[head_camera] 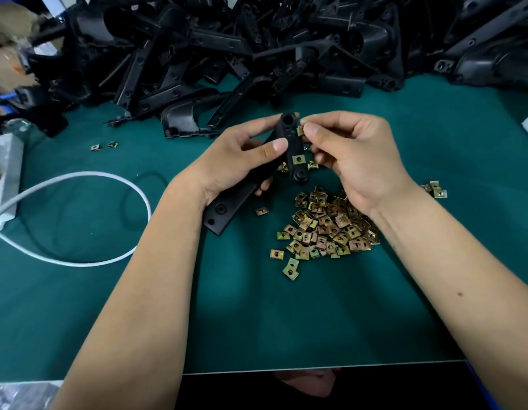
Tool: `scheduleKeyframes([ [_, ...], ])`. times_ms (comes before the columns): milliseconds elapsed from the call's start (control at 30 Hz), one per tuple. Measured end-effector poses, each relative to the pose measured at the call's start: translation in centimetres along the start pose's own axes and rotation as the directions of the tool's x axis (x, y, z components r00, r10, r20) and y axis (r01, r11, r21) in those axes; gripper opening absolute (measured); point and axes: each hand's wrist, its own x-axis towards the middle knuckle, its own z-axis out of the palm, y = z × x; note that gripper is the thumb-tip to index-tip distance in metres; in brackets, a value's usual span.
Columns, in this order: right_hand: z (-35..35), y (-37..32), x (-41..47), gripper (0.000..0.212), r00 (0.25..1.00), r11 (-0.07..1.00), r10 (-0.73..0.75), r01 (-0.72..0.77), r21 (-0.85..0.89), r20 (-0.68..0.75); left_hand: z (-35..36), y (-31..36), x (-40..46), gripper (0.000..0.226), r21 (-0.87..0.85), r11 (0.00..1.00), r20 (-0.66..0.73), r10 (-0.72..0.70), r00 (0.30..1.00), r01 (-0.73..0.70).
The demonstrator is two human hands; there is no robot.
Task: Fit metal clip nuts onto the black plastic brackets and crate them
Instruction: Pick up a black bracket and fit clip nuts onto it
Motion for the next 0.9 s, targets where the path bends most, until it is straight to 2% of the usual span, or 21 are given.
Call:
scheduleKeyframes([
  [167, -0.07, 0.09, 0.14, 0.009, 0.999, 1.0, 0.002, -0.002, -0.006, -0.046, 0.12, -0.02, 0.04, 0.056, 0.023, 1.0, 0.006, 0.002, 1.0, -0.002],
  [367, -0.32, 0.12, 0.35, 0.009, 0.999, 0.999, 0.029, -0.031, -0.038, -0.037, 0.34, 0.1, -0.02, 0.056, 0.048, 0.999, 0.019, 0.016, 1.0, -0.017],
  [633, -0.41, -0.06, 0.3, 0.018, 0.996, 0.996, 0.087, -0.087, 0.028, 0.012, 0.52, -0.29, 0.16, 0.06, 0.051, 0.998, 0.039, 0.027, 0.999, -0.029],
  [767, -0.58, -0.01, 0.32, 0.022, 0.987, 0.989, 0.137, -0.142, 0.052, 0.08, 0.79, -0.43, 0.22, 0.055, 0.083, 0.995, 0.075, 0.042, 0.996, -0.049],
  [900, -0.53, 0.06, 0.33, 0.019, 0.991, 0.993, 0.118, -0.119, 0.011, 0.062, 0.9, -0.52, 0.52, 0.045, 0.118, 0.99, 0.047, 0.075, 0.996, -0.08],
])
